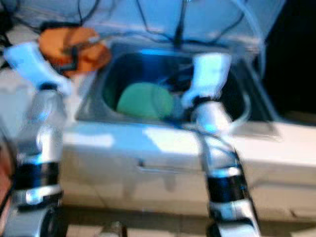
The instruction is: Kitchen organization
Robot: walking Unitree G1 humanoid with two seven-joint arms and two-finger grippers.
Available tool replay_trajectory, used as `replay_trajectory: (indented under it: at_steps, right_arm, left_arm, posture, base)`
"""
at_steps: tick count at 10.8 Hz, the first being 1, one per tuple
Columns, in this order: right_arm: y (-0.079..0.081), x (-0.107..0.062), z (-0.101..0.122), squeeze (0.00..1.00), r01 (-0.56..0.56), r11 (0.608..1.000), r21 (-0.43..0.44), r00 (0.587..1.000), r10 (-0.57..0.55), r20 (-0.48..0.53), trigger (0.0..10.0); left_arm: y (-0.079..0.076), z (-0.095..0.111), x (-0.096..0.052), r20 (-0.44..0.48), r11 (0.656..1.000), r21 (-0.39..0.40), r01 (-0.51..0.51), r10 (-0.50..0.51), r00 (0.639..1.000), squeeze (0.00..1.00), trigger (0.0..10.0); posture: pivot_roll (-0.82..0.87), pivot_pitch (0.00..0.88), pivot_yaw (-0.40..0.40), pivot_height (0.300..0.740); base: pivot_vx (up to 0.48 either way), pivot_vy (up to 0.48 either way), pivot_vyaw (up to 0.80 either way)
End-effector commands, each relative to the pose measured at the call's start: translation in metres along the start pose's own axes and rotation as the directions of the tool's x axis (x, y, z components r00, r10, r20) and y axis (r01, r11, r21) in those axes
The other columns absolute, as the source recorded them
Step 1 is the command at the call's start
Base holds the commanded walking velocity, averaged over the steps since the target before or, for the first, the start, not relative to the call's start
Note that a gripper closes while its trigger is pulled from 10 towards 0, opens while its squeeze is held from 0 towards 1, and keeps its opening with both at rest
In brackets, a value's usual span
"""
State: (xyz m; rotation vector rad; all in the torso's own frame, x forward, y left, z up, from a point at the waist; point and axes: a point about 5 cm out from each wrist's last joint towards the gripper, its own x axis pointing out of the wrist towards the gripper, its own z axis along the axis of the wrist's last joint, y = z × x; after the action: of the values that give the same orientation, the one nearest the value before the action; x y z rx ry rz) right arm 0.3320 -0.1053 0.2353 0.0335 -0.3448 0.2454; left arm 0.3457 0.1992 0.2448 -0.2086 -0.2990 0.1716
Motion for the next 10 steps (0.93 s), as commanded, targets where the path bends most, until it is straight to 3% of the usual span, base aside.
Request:
replay_trajectory:
  at_steps: [1,8,10]
  right_arm:
    - [-0.01,-0.002,0.003,0.0,0.031,0.999,-0.015,0.999,-0.031,0.013,10.0]
    - [-0.008,-0.002,0.002,0.0,0.023,1.0,-0.004,1.0,-0.023,0.004,10.0]
    - [-0.008,-0.002,-0.004,0.0,0.005,0.998,0.065,0.999,-0.002,-0.052,10.0]
  left_arm:
    - [-0.009,-0.001,0.0,-0.005,1.0,0.003,0.02,-0.02,1.0,0.0,10.0]
    - [-0.005,-0.008,0.0,-0.048,1.0,0.02,-0.012,0.013,0.999,0.0,10.0]
    - [0.01,-0.023,0.003,-0.13,0.996,-0.018,-0.082,0.079,0.988,0.0,10.0]
  posture:
    - [-0.03,0.074,-0.054,0.74]
    - [-0.02,0.075,-0.05,0.74]
    - [-0.03,0.088,-0.051,0.74]
  base:
    - [0.262,0.0,0.0]
    - [0.0,0.0,0.0]
    - [0.0,0.0,0.0]
